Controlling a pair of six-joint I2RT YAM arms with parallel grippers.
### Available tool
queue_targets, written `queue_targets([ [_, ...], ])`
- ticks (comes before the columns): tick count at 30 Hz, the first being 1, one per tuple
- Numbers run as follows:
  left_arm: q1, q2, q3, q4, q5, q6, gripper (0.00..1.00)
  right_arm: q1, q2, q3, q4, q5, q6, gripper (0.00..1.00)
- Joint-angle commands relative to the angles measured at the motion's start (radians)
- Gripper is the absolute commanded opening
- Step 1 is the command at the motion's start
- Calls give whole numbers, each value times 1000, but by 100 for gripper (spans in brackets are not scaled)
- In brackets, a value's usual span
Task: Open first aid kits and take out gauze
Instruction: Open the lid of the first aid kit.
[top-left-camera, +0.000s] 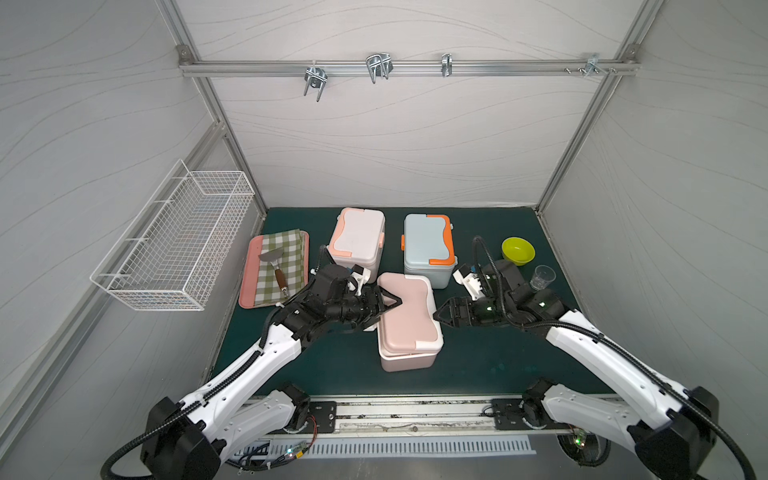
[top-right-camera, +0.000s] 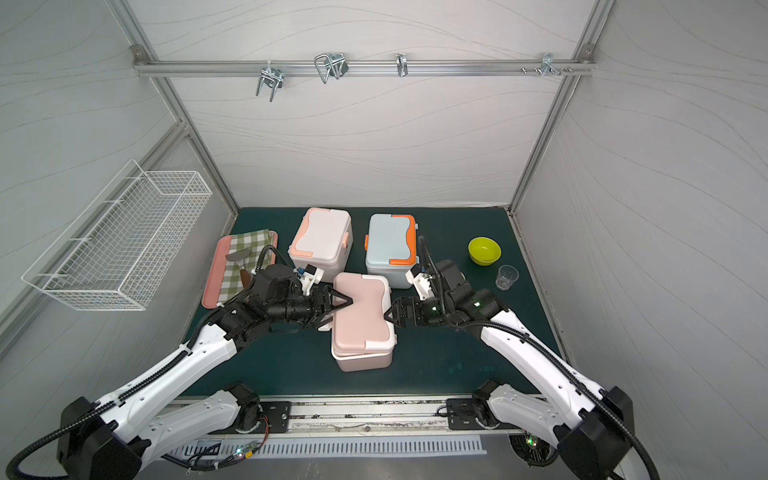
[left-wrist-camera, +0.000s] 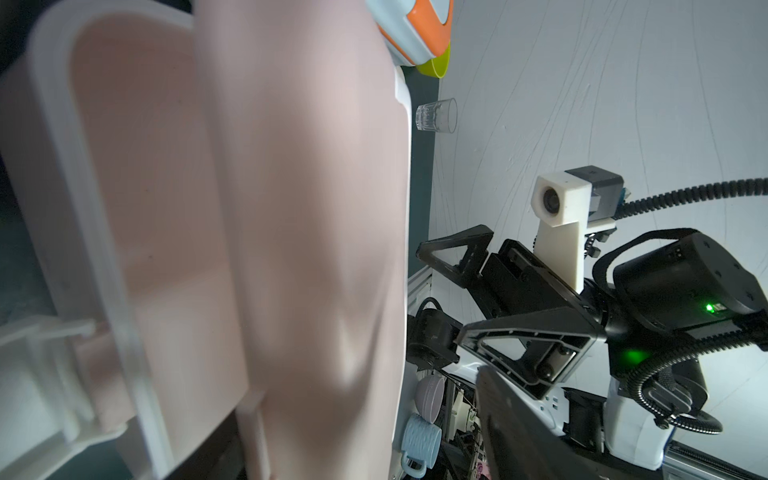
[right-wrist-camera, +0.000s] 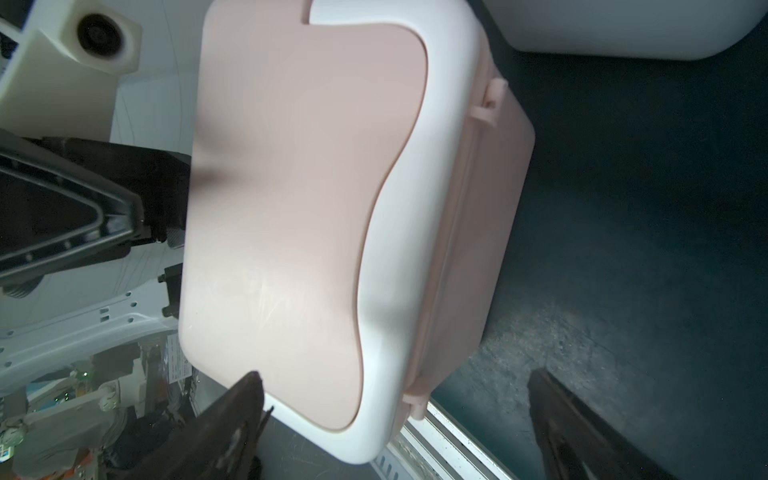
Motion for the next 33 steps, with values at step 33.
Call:
queue_targets([
  [33,-262,459,772,-316,-181,365,99,-131,-242,281,-279,182,13,99],
])
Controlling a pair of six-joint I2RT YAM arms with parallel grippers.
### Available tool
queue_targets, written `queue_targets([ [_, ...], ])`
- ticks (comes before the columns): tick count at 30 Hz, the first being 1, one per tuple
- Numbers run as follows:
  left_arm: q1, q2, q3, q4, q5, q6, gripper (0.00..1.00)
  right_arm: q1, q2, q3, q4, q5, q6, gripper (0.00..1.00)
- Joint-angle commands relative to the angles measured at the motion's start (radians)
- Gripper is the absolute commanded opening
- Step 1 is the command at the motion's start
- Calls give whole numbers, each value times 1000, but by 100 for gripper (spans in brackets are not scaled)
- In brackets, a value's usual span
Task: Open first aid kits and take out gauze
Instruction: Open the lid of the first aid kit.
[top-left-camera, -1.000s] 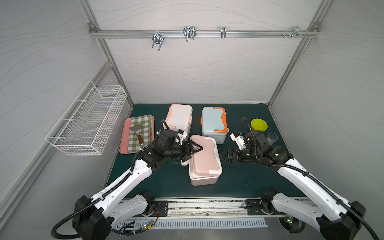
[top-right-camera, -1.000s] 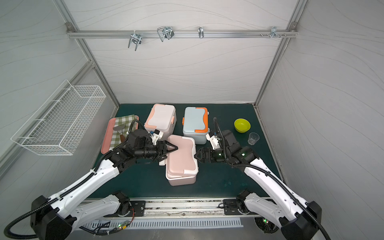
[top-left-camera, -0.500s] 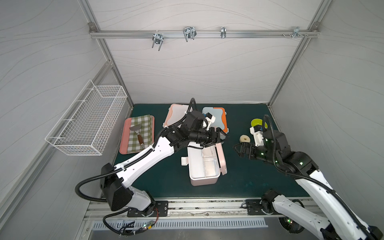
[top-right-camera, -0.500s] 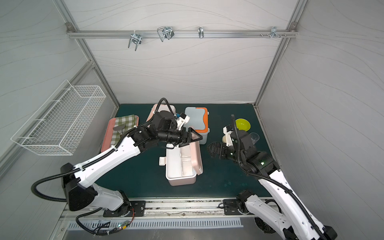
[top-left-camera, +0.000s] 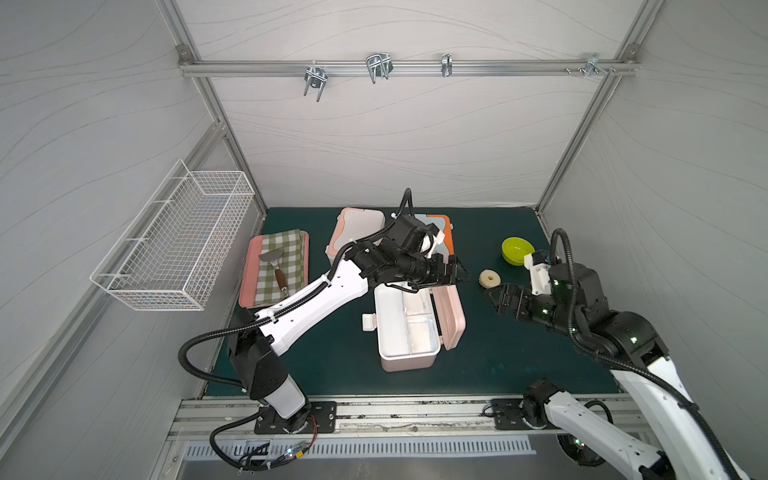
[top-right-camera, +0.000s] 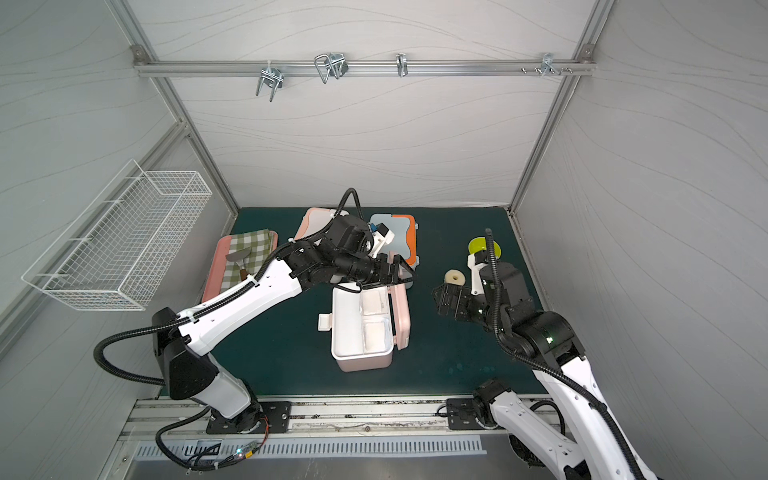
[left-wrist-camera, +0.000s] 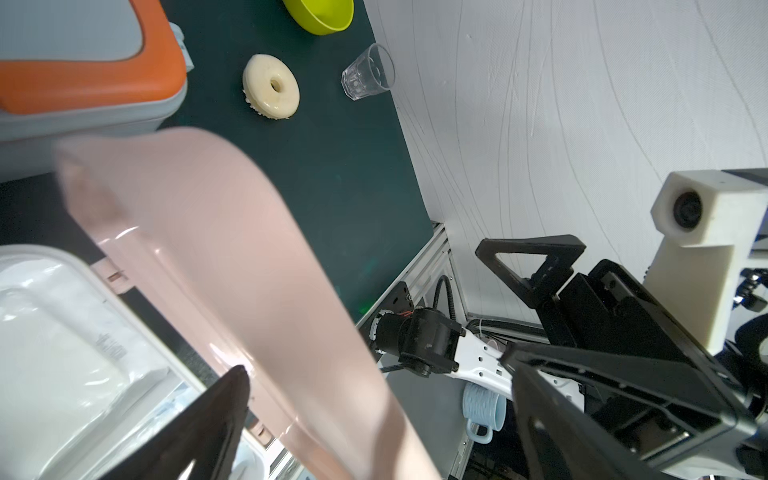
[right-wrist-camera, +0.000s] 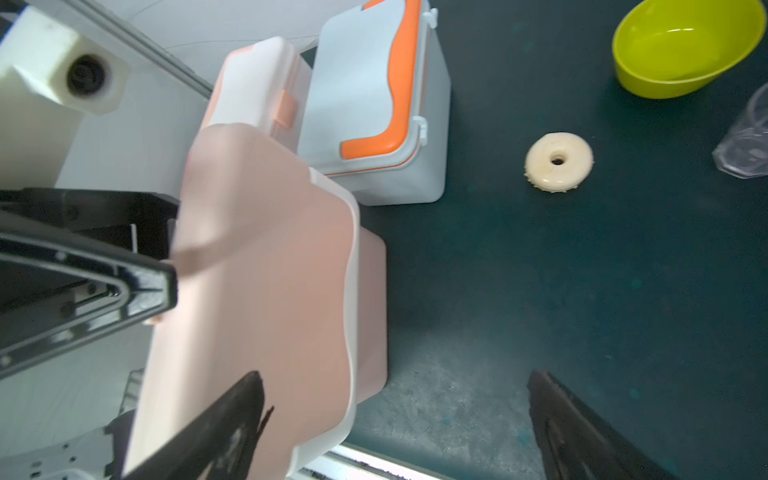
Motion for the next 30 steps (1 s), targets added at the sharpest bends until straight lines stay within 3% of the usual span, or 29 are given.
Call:
queue_targets([
  [1,8,-121,-35,-13,-65,40,99,-5,-4,23,84,-201,-22,99],
  [8,28,-351,-306,-2,-226,-8,99,0,61,4,252,-495,-10,99],
  [12,53,-425,-466,26,-248,-60,98,73,103,3,273,-502,-30,99],
  [16,61,-447,-549,49,-252,-89,98,199,172,30,168,-331,-79,99],
  [19,62,-446,-581,50,-267,-88,98,271,208,31,66,-119,-77,99],
  [27,64,-368,-603,42,-275,-70,97,270,204,-4,-215,329,71,99],
  [30,65,-351,-608,38,-291,-64,97,224,206,-22,-294,391,150,99],
])
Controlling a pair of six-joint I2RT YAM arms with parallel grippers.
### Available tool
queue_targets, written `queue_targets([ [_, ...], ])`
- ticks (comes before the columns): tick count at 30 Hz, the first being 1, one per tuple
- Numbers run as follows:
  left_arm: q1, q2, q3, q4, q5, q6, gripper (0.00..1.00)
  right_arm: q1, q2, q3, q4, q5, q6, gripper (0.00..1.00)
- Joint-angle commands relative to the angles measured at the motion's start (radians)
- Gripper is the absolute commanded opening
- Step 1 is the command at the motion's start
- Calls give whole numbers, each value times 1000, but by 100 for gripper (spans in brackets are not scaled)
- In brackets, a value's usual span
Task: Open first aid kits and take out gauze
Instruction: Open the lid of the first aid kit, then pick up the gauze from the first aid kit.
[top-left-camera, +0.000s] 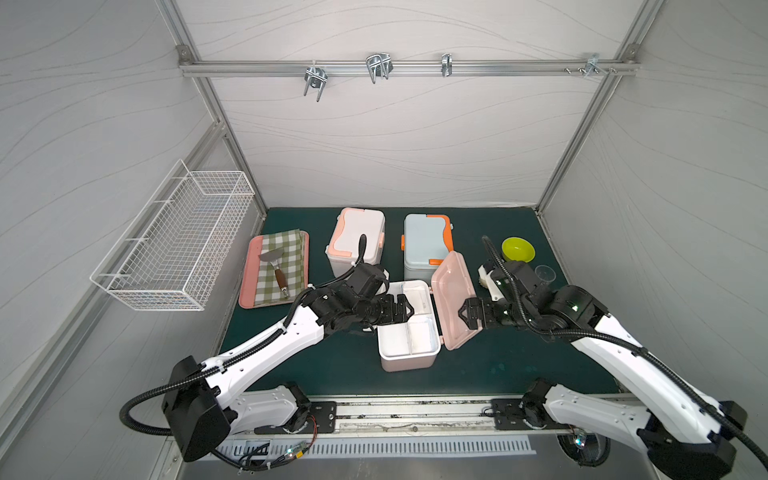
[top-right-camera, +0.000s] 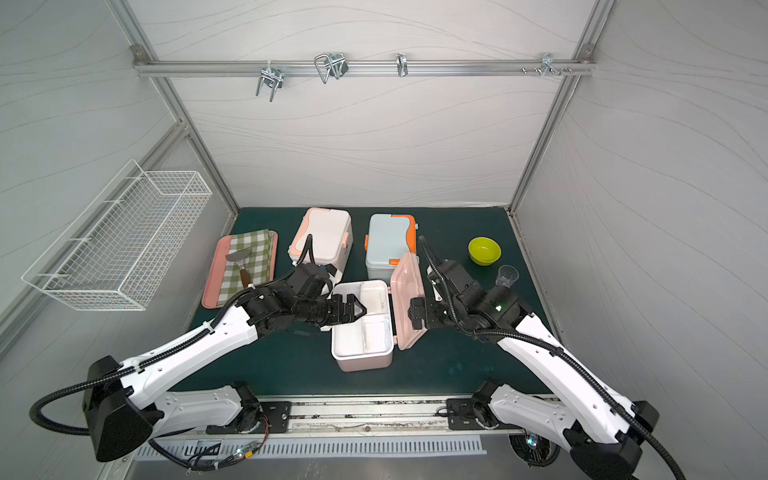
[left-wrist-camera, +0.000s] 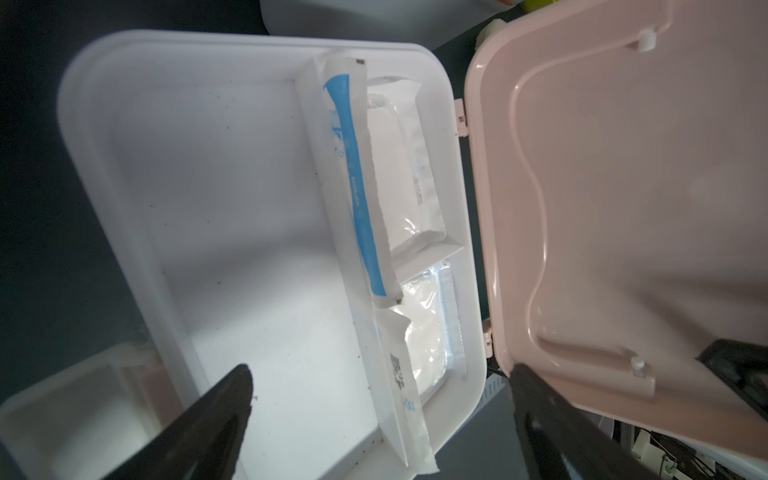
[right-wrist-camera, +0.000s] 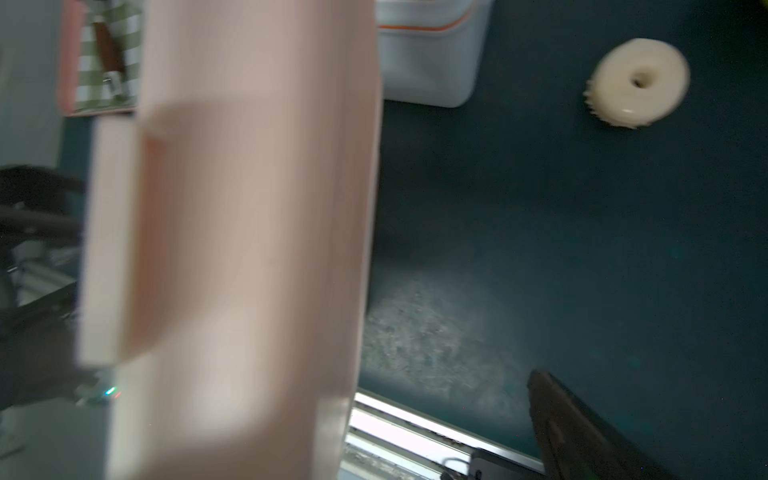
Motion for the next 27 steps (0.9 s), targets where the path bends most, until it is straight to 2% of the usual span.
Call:
queue_targets([
  [1,4,17,-8,21,-38,12,97,-58,-10,-24,-168,153,101,99],
  [4,4,28,-14,20,-42,13,96,-131,-14,-51,-167,82,96,99],
  [8,5,27,-9,17,-43,14,94,-214,-56,-55,-168,46,95,99],
  [13,-12,26,83,-68,-74,41,86,-250,-117,47,-136,-12,34,99],
  [17,-33,49,200,-195,-145,84,77,-254,-158,74,-14,-198,-60,99],
  [22,-35,111,311,-323,-235,143,64,-254,-181,-26,177,-475,-98,99],
  [27,-35,220,381,-349,-218,197,60,-258,-149,-109,252,-526,-137,99],
])
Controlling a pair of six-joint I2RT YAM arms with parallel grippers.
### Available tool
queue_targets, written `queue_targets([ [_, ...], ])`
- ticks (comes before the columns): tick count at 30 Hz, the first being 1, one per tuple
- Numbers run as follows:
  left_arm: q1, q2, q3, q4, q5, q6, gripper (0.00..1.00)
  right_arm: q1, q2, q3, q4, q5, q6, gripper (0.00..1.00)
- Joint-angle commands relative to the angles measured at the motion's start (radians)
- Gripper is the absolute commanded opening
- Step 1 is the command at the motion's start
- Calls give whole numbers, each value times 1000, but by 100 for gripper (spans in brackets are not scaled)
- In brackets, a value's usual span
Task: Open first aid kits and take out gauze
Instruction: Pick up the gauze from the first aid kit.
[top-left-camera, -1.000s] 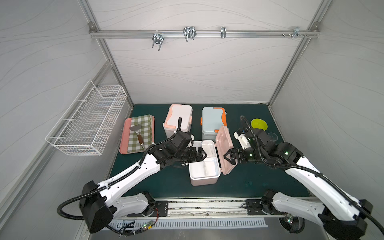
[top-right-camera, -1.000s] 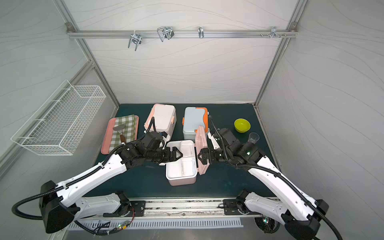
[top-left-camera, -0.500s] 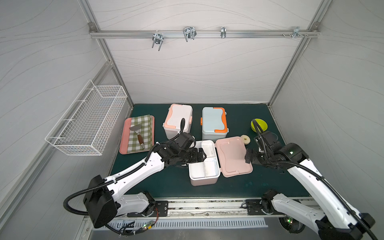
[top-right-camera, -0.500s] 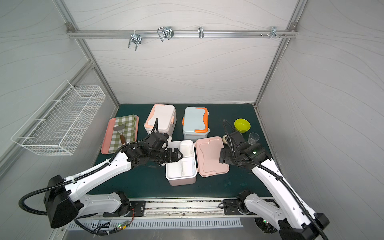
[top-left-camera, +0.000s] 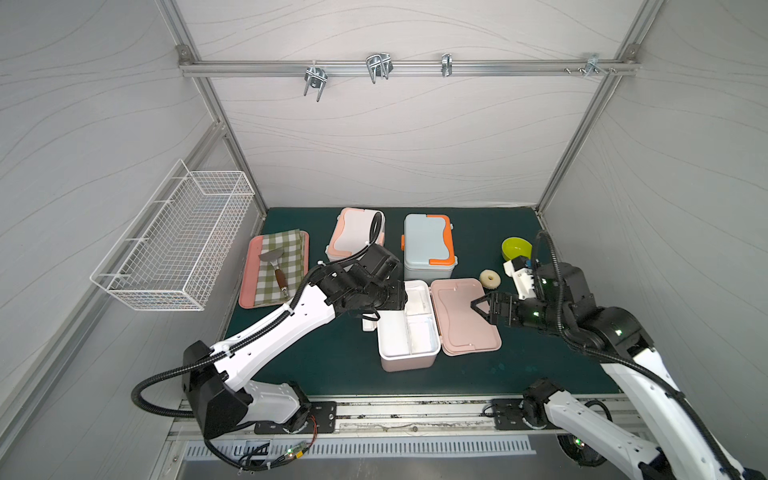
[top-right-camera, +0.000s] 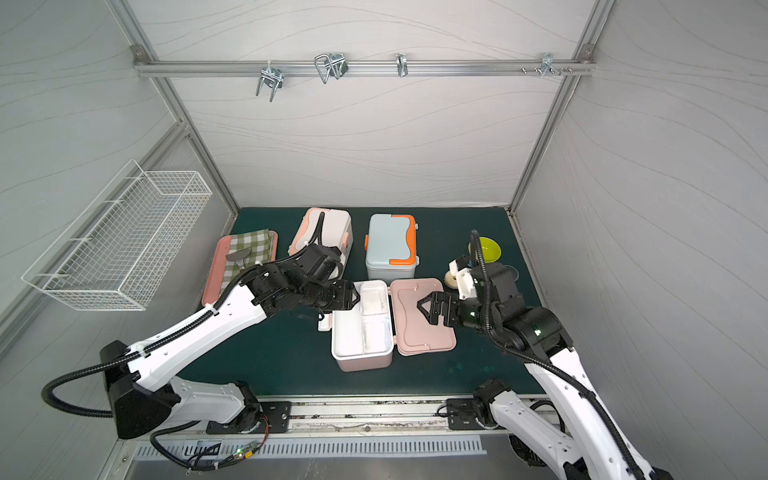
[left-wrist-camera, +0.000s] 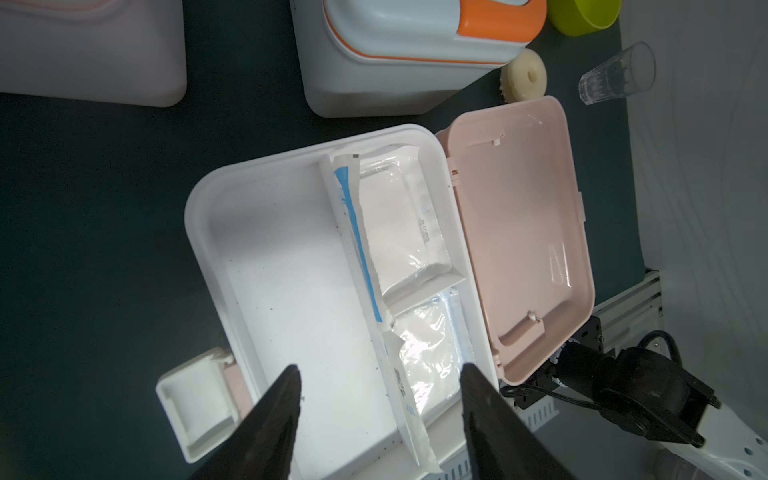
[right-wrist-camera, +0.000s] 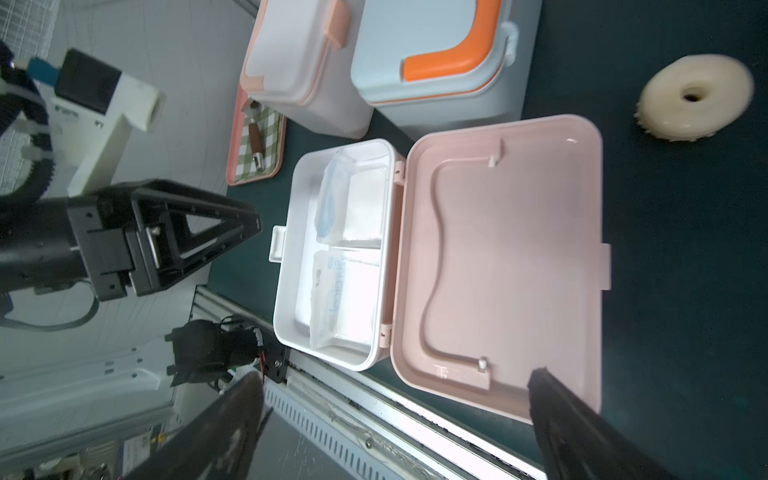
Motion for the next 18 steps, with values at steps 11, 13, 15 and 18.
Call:
queue_targets([
  [11,-2,231,102,-22,42,64,51,-4,91,-166,259,-267,-43,78],
  [13,-2,253,110,-15,59,64,48,8,108,-179,268,-277,-47,76],
  [15,-3,269,118,-17,68,64,40,24,119,-184,272,-275,-47,74],
  [18,-1,269,115,-14,61,58,31,53,128,-179,265,-259,-50,74],
])
